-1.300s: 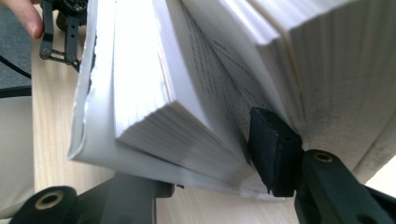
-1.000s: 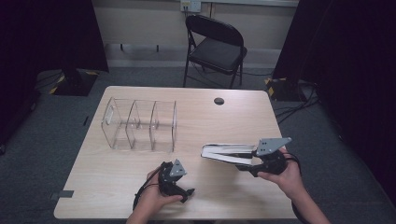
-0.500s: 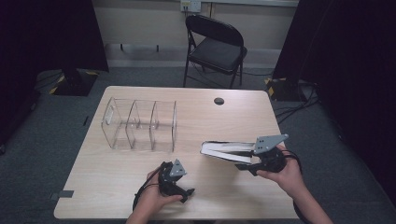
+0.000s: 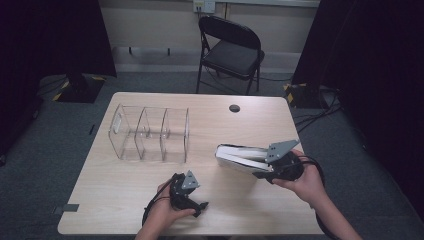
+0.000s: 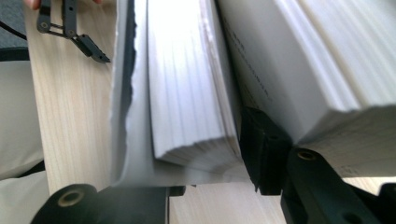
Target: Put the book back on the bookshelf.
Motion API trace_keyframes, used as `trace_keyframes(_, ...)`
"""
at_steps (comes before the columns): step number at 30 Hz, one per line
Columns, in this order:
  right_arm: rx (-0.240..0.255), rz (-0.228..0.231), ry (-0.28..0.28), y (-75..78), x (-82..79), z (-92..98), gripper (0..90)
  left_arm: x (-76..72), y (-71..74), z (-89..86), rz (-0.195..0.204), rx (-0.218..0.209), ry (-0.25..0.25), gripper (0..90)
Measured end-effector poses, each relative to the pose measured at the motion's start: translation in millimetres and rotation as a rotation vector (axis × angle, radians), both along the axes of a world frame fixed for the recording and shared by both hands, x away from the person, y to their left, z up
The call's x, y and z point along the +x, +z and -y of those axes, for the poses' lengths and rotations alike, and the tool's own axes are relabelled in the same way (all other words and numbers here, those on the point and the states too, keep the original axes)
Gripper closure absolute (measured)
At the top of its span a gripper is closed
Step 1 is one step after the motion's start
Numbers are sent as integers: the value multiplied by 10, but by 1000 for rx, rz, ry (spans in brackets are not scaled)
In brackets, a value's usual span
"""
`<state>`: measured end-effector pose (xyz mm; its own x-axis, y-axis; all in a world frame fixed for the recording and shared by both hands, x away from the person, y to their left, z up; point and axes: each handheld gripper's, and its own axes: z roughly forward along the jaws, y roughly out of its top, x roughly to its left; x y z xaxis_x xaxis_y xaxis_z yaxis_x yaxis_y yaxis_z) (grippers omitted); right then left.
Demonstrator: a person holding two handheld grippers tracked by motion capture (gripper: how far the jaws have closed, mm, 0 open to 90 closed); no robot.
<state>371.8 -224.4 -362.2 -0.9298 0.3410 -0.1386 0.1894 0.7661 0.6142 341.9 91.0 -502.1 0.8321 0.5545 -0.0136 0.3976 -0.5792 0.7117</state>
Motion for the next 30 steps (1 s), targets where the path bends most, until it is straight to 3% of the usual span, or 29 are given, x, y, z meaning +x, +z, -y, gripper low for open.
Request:
trace_keyframes(15, -104, 57, -17, 78, -7, -80, 710, 0, 0, 0, 0, 1, -1, 0)
trace_keyframes(30, -124, 67, 18, 97, 5, -87, 729, 3, 1, -2, 0, 2, -2, 0)
